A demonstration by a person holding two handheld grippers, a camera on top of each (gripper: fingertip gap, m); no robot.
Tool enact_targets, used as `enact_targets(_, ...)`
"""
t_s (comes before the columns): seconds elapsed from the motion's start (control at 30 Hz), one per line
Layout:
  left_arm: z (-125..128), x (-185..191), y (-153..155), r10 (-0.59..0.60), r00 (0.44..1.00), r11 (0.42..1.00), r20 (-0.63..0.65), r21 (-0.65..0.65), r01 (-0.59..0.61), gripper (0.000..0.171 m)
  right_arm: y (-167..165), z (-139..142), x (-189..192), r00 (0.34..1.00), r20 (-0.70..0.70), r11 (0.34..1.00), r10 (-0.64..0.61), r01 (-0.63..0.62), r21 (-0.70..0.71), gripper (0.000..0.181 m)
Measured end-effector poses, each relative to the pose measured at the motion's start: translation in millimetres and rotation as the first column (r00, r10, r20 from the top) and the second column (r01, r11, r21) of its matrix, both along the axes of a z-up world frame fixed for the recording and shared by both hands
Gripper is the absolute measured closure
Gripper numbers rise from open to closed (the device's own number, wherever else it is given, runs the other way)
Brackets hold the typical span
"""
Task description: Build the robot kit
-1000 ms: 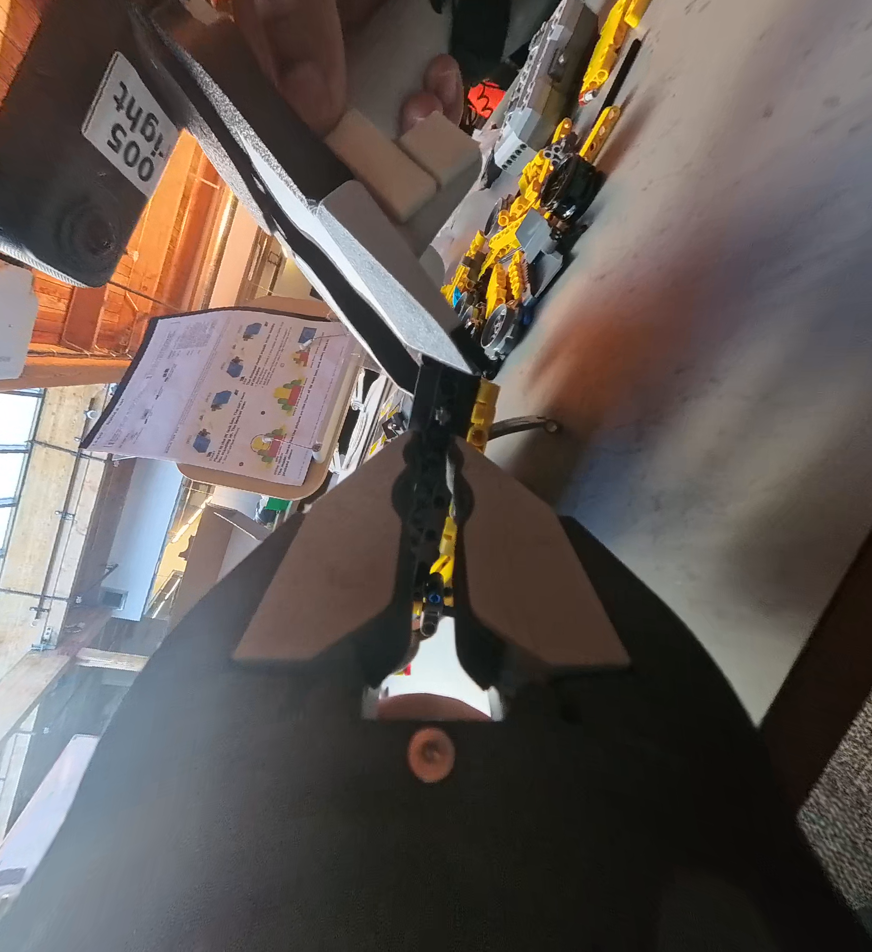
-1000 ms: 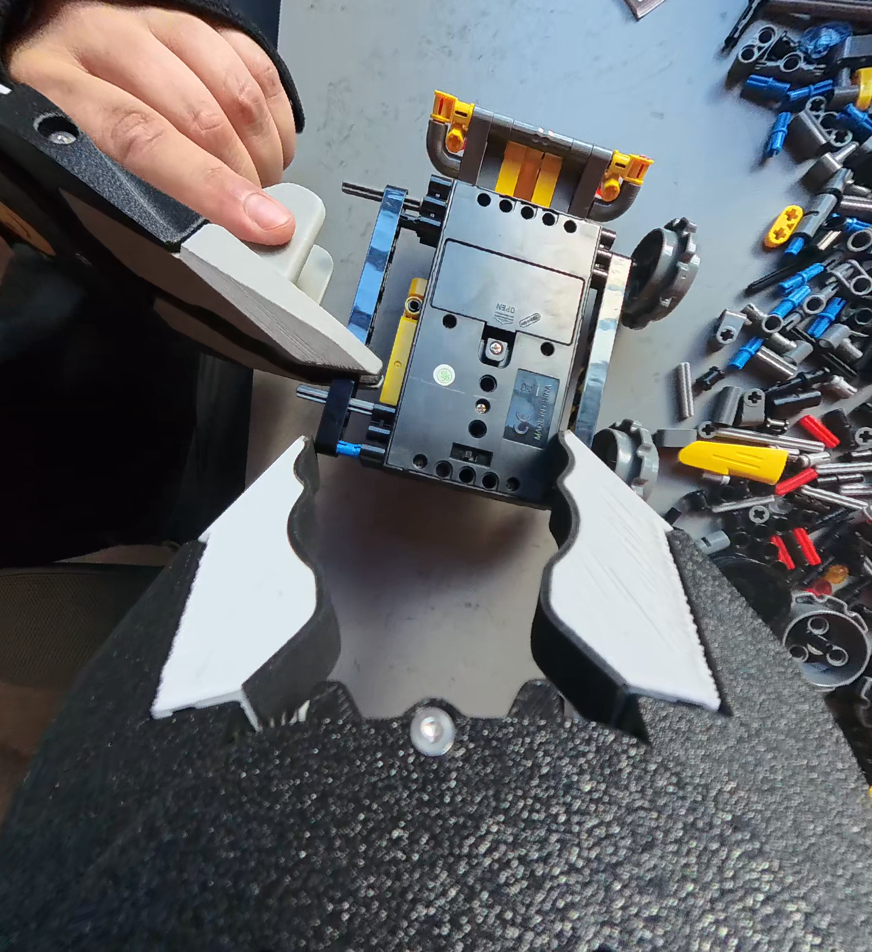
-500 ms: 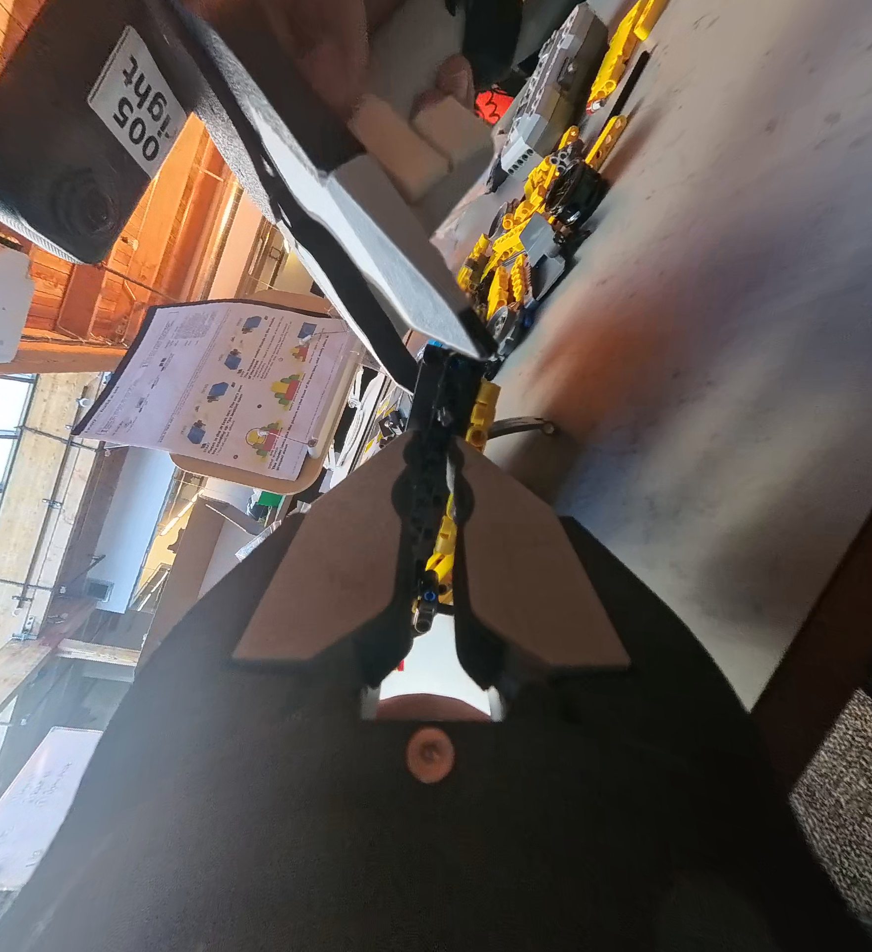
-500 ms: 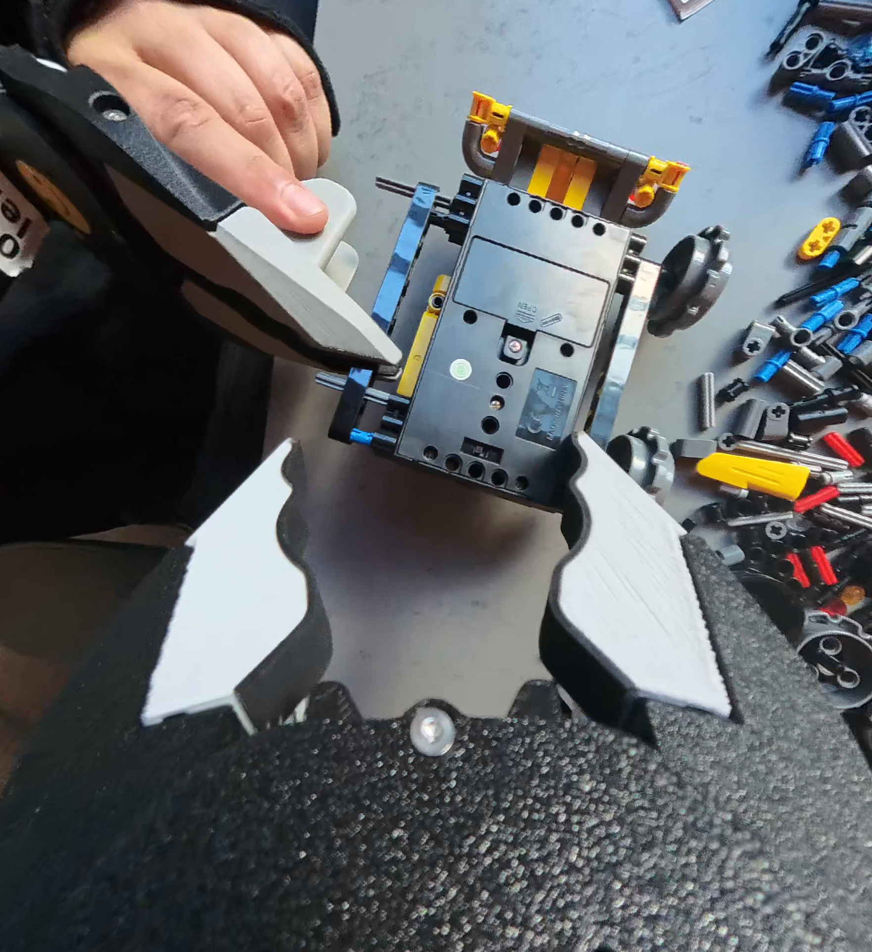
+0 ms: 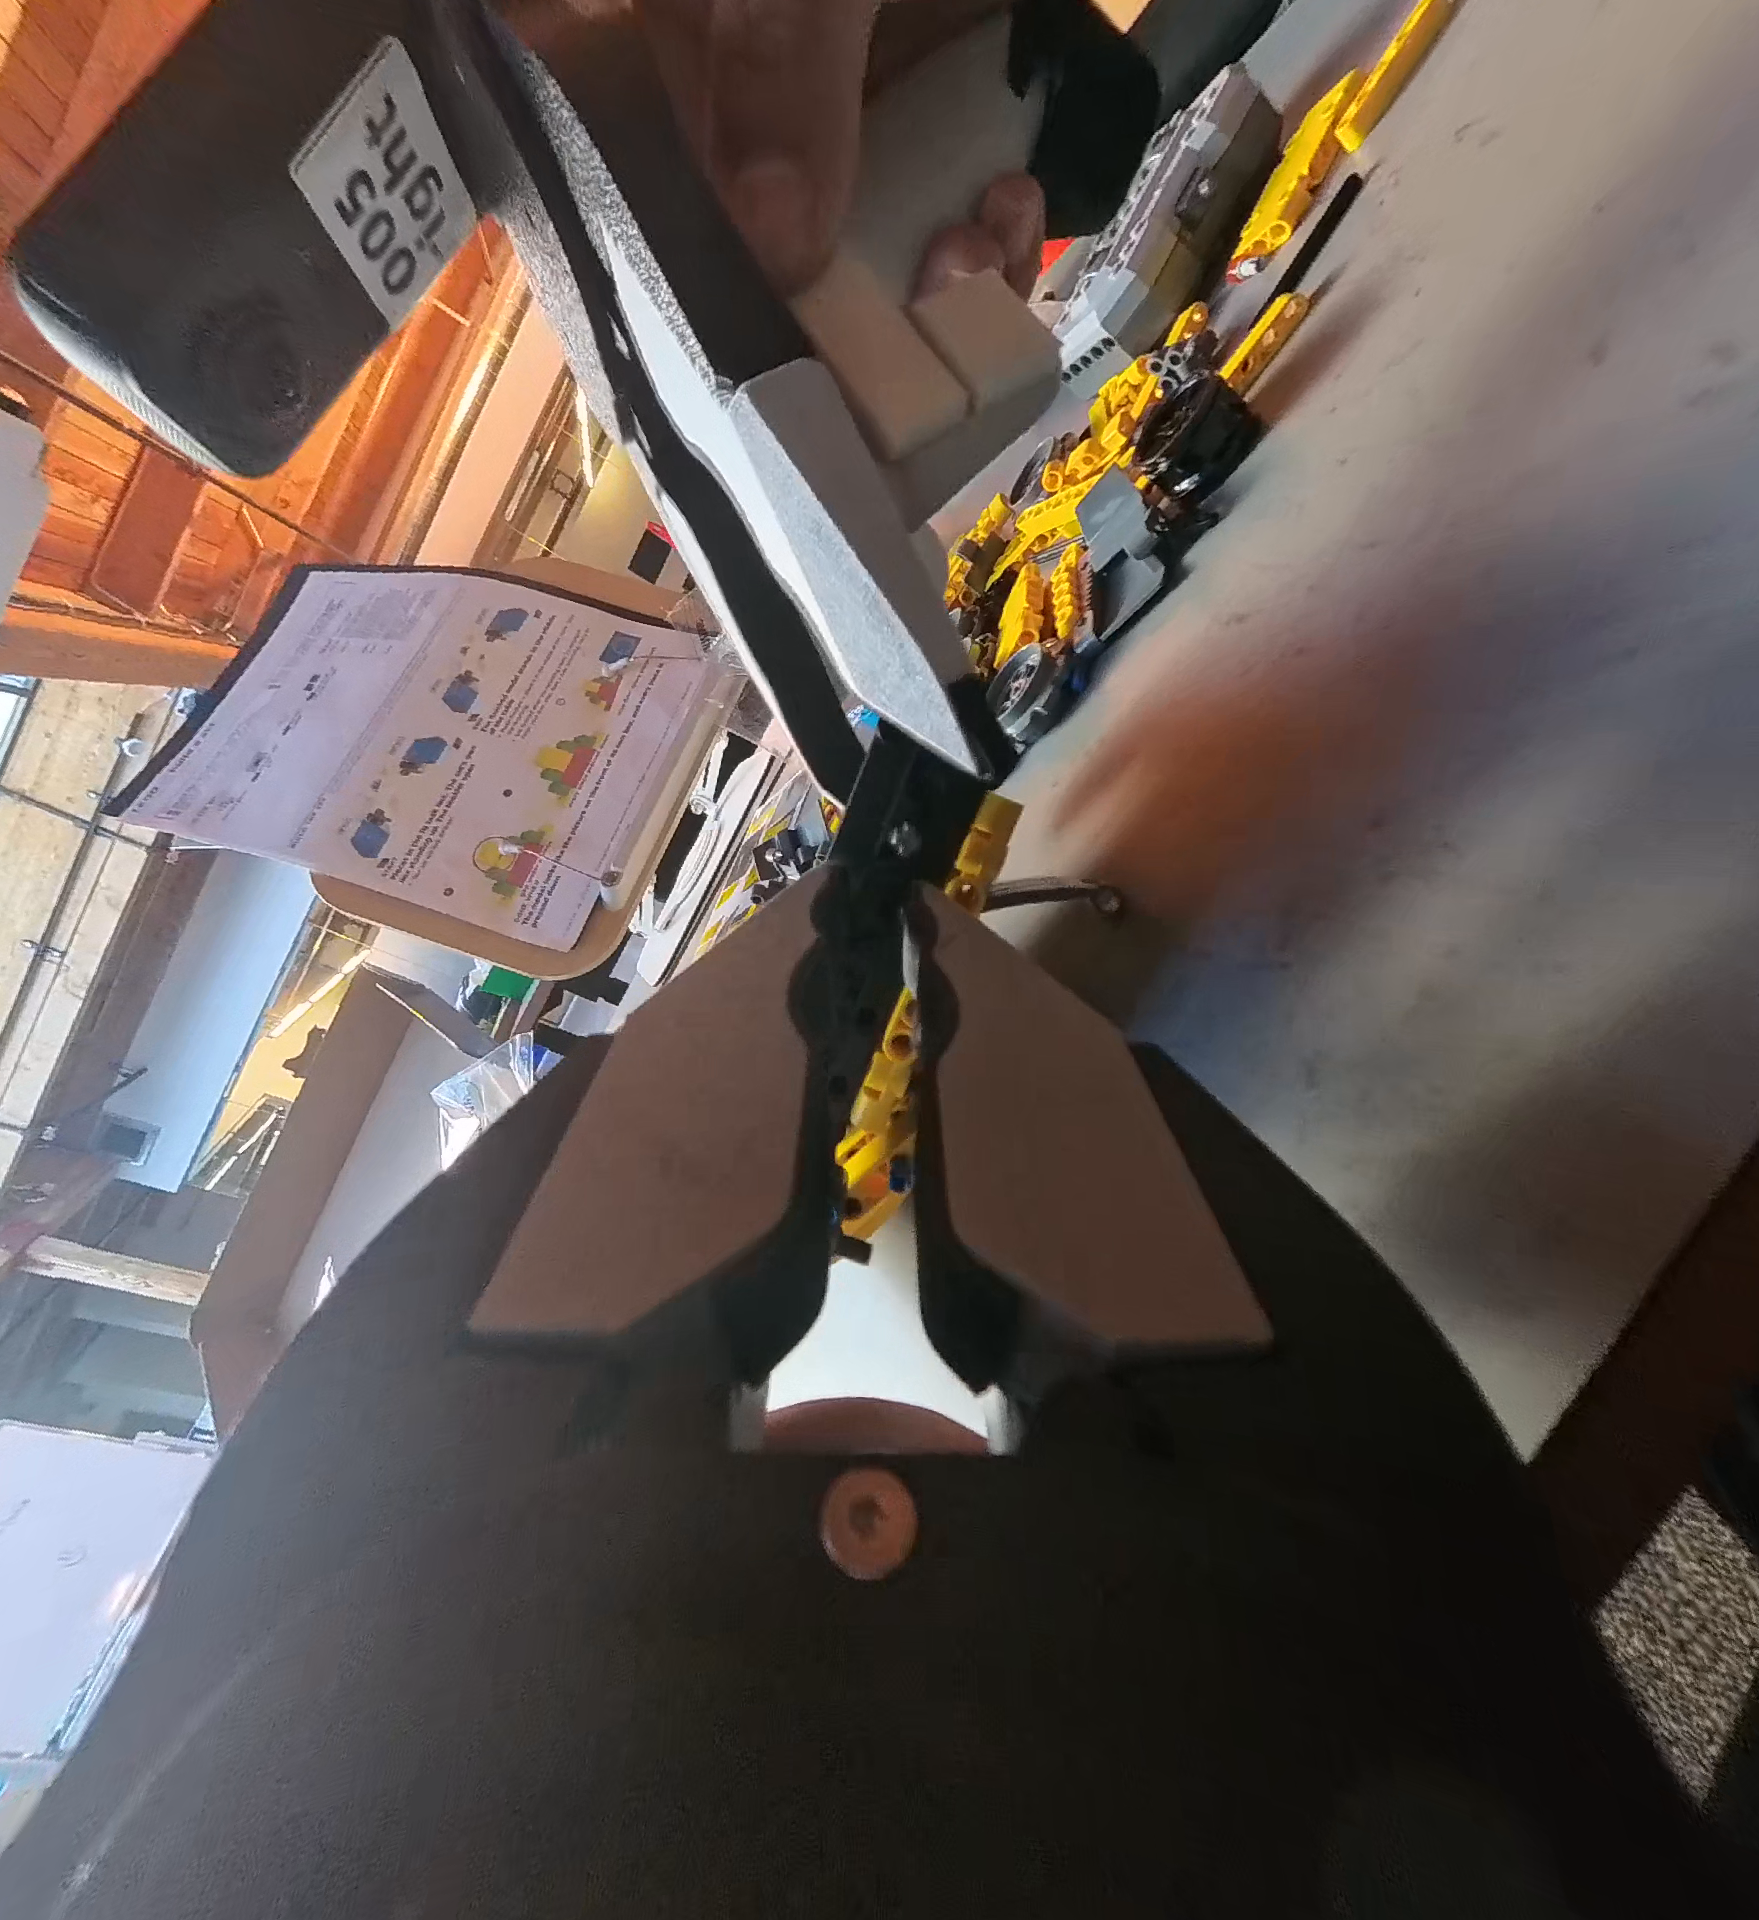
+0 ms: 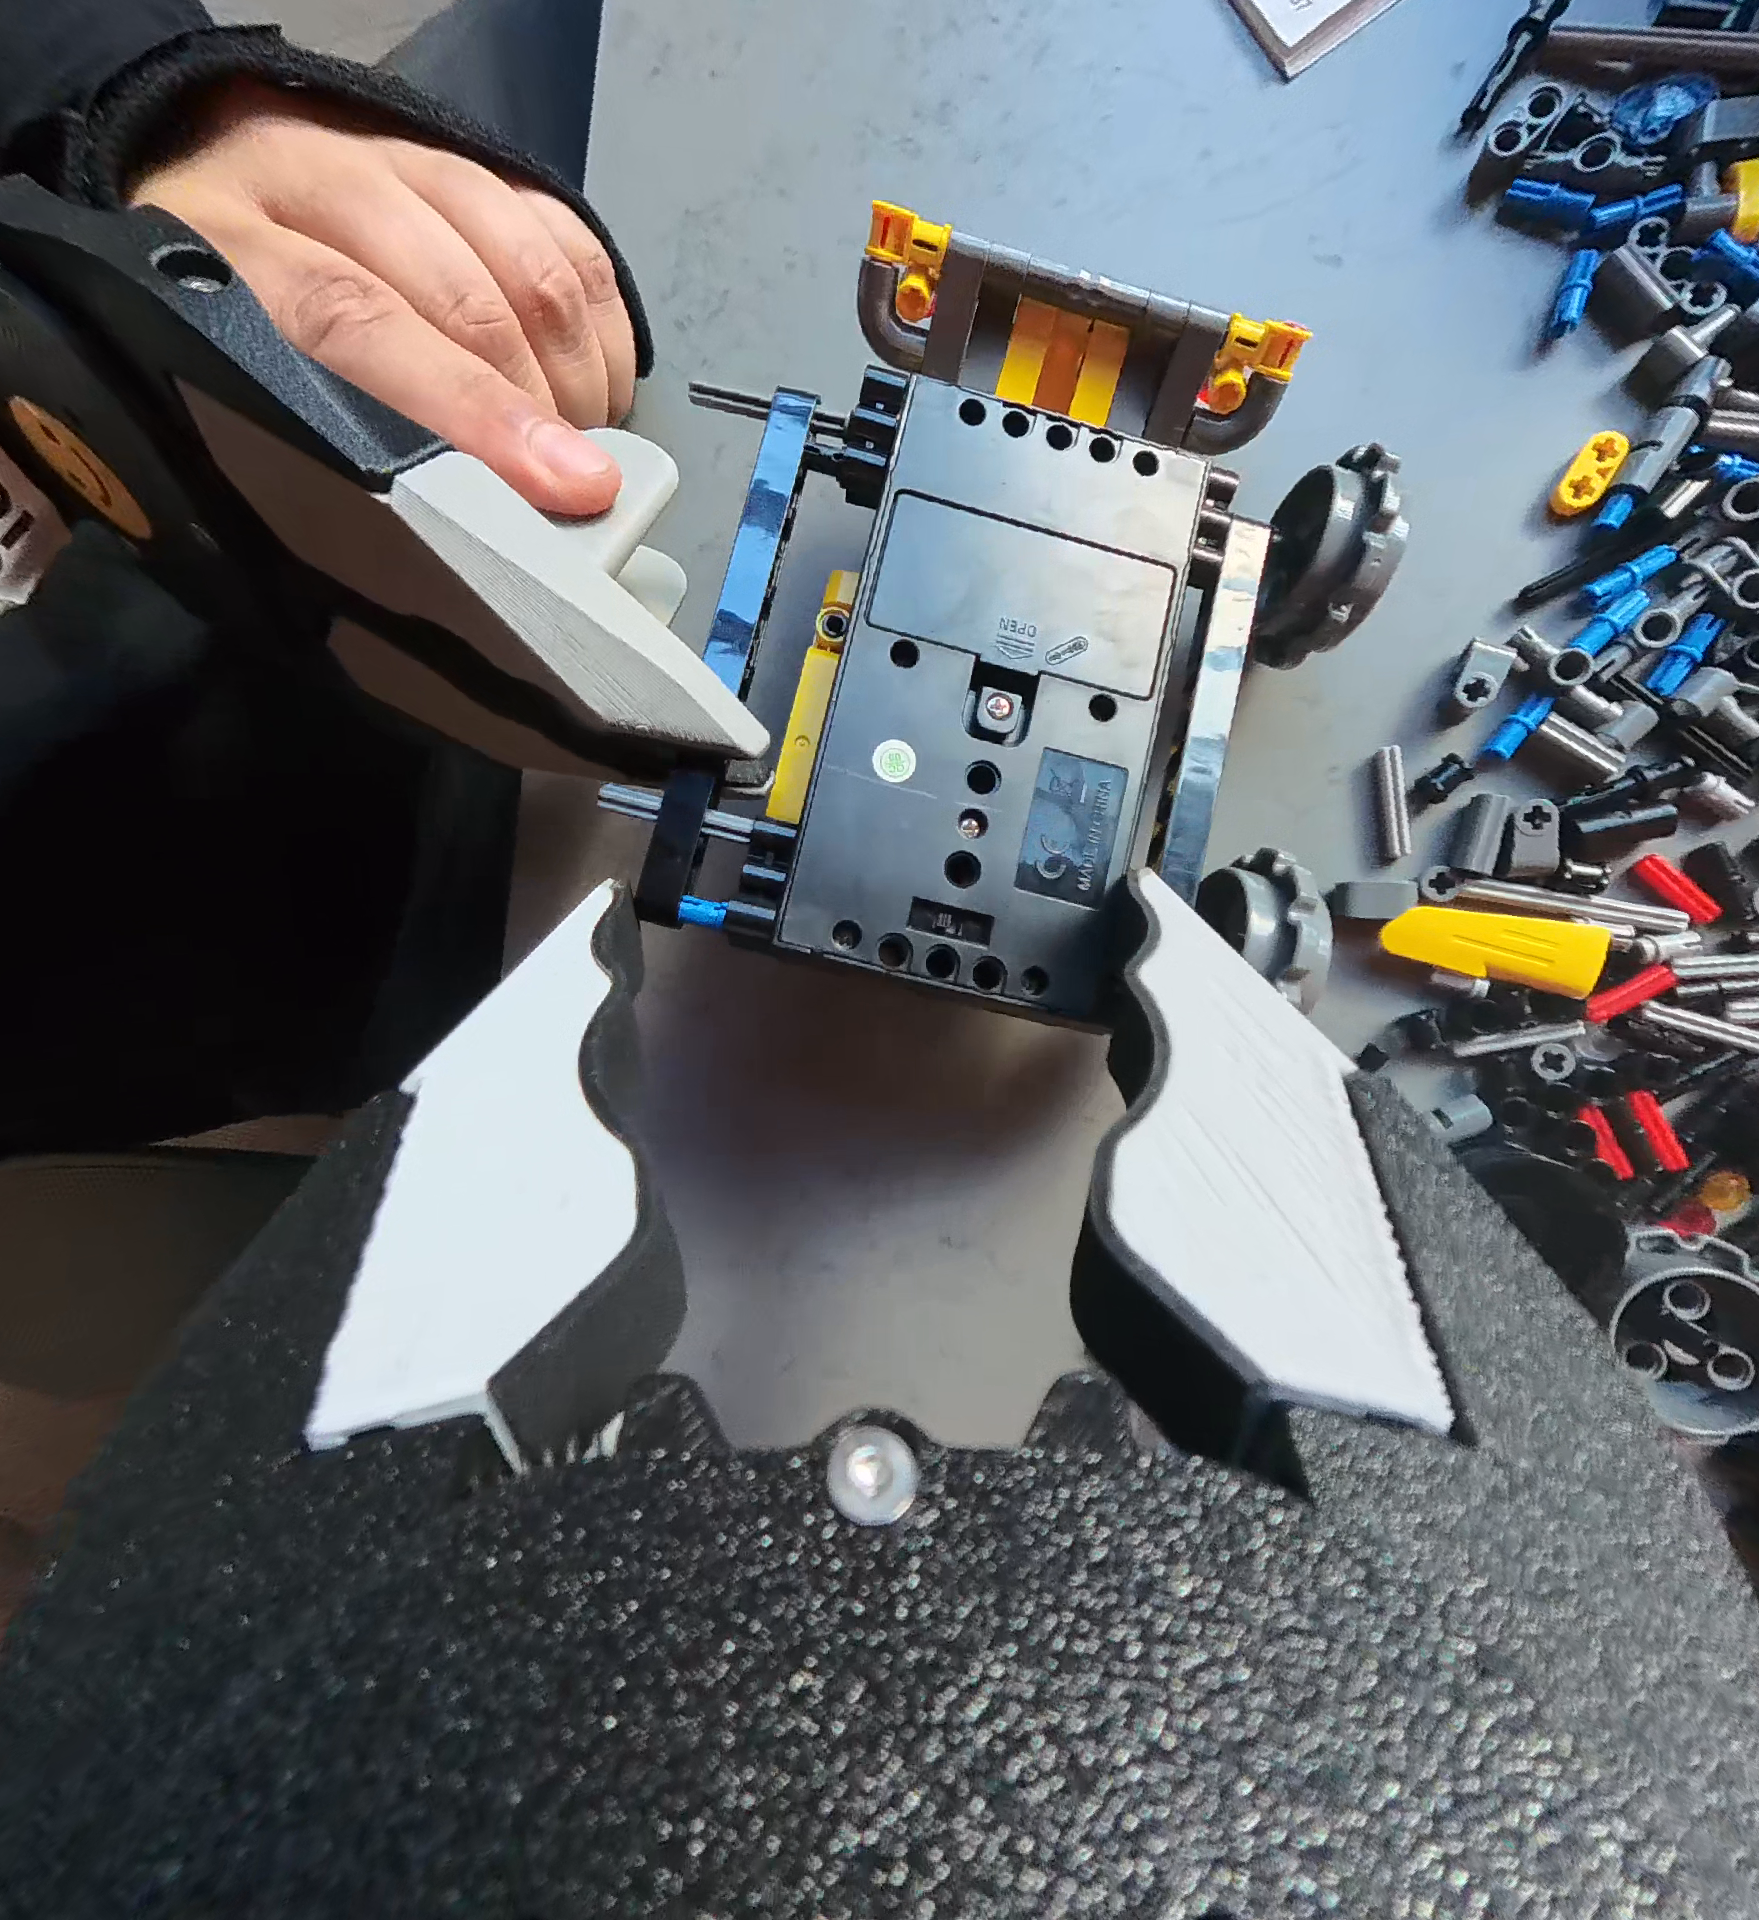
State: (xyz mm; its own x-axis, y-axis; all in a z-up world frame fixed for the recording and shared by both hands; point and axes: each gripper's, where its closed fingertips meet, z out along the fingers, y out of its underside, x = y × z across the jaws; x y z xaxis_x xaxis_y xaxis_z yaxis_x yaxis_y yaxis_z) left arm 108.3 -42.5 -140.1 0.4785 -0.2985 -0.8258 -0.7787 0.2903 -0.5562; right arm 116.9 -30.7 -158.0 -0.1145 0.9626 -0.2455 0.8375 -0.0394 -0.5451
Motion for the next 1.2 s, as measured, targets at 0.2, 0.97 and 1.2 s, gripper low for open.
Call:
enact_targets(0.2,2,1,-2,0.006,1.000,1.000,0.008,-0.005,-0.006,0.164,-1,-1,1,0.996,0.081,0.999,0.048,-0.046,-0.021,0.090)
enact_targets(0.97,21,-33,-40,-0.135,0.985,0.900,0.104,-0.403,0.166,0.136,-4,-2,-4,0.992,0.086,0.989,0.096,-0.085,-0.122,0.091)
enact_targets(1.2,38,-70,-28,-0.384,0.922,0.754,0.038,-0.564,0.337,0.117,-3,-1,-4,0.993,0.070,0.985,0.095,-0.084,-0.154,0.091)
